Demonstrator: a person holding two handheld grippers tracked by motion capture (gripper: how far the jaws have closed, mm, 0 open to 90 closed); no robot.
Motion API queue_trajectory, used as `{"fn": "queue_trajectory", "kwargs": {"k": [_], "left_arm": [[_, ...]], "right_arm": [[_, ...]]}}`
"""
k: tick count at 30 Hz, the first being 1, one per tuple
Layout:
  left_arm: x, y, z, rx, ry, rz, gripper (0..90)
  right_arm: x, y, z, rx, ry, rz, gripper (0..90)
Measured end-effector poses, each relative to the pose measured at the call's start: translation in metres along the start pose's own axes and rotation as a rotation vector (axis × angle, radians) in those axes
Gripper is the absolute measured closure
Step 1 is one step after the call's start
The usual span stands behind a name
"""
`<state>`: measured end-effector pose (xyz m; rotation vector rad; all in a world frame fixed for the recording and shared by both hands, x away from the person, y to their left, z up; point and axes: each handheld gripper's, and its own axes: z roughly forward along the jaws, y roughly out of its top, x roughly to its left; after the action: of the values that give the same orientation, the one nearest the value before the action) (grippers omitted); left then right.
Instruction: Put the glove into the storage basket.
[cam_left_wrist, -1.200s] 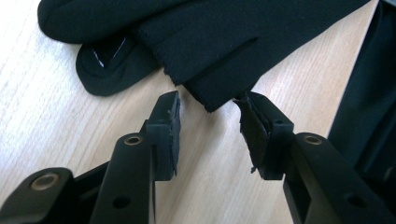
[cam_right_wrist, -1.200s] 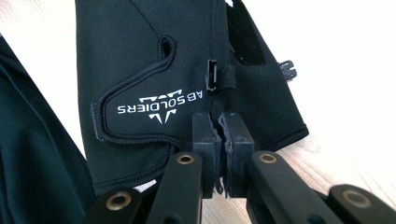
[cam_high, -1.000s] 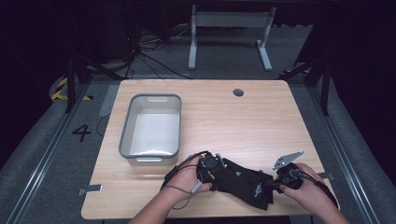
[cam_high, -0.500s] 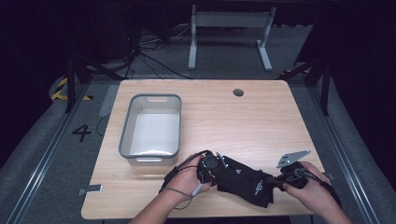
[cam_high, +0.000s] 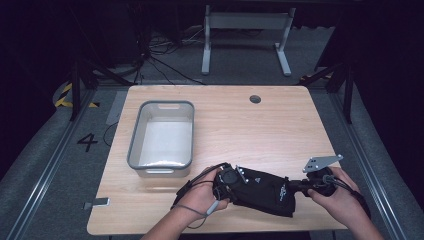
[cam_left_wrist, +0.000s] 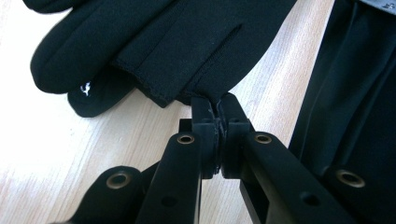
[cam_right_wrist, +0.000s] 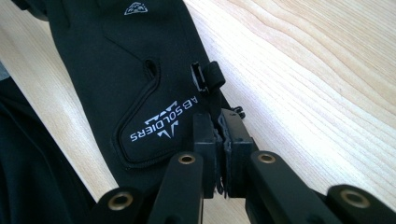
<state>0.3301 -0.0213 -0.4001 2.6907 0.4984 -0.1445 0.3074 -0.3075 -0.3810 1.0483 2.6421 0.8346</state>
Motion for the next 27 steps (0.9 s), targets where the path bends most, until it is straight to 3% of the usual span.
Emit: {"fn": "queue_trajectory", "kwargs": {"k": [15, 21, 27], "left_arm": [[0.002, 0.002, 0.017, 0.036, -0.013, 0.002, 87.4], [0.005, 0.002, 0.023, 0.059, -0.029, 0.002, 87.3], [0.006, 0.000, 0.019, 0.047, -0.034, -0.004, 87.3]], "right_arm": [[-0.010, -0.003, 0.016, 0.027, -0.005, 0.016, 87.0], [-0.011, -0.004, 0.023, 0.067, 0.002, 0.026, 86.8], [-0.007, -0.002, 0.013, 0.056, 0.024, 0.042, 86.8]]}}
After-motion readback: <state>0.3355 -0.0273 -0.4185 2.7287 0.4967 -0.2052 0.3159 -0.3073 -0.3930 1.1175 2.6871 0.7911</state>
